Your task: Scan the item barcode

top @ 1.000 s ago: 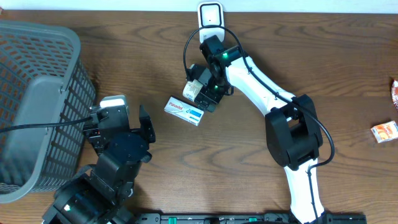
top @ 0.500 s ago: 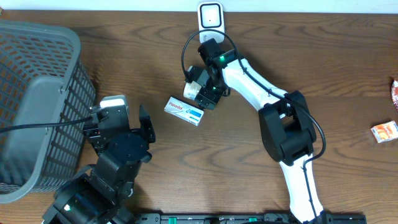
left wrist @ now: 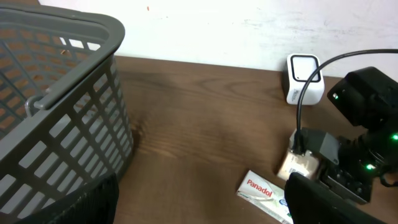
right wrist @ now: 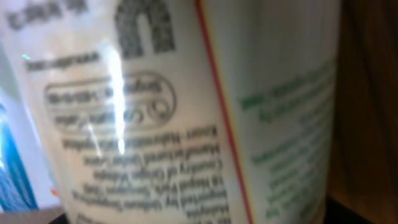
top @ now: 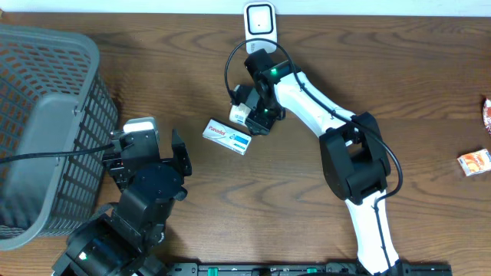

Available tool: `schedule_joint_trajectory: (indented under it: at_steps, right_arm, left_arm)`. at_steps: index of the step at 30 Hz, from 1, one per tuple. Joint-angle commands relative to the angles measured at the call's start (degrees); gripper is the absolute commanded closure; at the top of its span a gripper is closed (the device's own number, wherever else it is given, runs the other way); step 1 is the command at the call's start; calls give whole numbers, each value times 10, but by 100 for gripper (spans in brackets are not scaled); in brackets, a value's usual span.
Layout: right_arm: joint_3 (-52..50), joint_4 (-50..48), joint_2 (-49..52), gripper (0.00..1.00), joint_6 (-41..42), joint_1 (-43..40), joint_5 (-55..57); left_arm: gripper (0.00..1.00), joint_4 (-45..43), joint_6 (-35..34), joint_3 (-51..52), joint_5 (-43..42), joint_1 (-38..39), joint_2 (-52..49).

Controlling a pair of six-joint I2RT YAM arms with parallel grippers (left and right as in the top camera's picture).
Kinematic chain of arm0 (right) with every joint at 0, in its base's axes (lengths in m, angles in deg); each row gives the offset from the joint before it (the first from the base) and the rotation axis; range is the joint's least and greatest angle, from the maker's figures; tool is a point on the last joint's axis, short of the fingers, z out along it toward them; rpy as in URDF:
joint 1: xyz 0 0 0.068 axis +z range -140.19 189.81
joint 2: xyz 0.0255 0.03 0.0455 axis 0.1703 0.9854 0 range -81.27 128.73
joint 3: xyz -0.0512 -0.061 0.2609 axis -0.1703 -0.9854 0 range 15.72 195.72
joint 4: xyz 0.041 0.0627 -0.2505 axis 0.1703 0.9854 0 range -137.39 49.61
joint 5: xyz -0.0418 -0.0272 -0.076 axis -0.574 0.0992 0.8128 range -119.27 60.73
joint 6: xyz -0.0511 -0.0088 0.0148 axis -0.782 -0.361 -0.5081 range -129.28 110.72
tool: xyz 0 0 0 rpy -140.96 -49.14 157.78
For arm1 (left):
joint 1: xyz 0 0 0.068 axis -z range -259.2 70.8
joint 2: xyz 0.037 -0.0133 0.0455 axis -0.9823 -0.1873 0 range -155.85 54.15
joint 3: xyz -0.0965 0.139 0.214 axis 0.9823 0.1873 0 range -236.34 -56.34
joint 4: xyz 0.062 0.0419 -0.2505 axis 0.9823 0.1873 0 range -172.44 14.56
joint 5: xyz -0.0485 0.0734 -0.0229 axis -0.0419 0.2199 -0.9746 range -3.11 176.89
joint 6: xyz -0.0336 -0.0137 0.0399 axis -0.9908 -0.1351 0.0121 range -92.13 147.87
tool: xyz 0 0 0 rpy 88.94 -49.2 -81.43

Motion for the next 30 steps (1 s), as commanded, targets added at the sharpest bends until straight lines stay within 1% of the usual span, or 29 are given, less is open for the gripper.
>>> schedule_joint_trajectory:
  at_steps: [1, 5, 11, 13, 17, 18, 20, 21, 25, 26, 27, 28, 30]
  right_arm:
    - [19, 29, -50, 62, 3, 5, 69]
    - [20, 80, -102, 63, 3, 4, 139]
    - [20, 144, -139, 63, 3, 5, 154]
    - [20, 180, -143, 59, 3, 5, 152]
    - [20, 226, -143, 59, 14, 5, 153]
    - [20, 236, -143, 57, 14, 5, 153]
    - [20, 252, -143, 50, 20, 5, 155]
    - [20, 259, -143, 48, 26, 5, 159]
    - [20, 292, -143, 49, 55, 5, 155]
    - [20, 297, -143, 51, 62, 5, 154]
    - [20, 299, -143, 57, 69, 5, 154]
    - [20, 301, -143, 59, 77, 5, 154]
    - [20, 307, -143, 60, 92, 5, 152]
  left_arm:
    - [14, 0, 5, -3, 11, 0, 1]
    - [14, 0, 5, -3, 11, 0, 1]
    - [14, 0, 5, -3, 11, 0, 1]
    - [14, 0, 5, -3, 11, 0, 1]
    - [14, 0, 5, -3, 11, 0, 1]
    - [14, 0, 5, -3, 11, 0, 1]
    - [14, 0, 5, -3, 11, 0, 1]
    - [14, 0, 5, -3, 11, 0, 1]
    - [14, 0, 5, -3, 11, 0, 1]
    - [14, 0, 5, -3, 11, 0, 1]
    - [14, 0, 5, -3, 11, 0, 1]
    - [14, 0, 5, -3, 11, 0, 1]
    - [14, 0, 5, -3, 11, 0, 1]
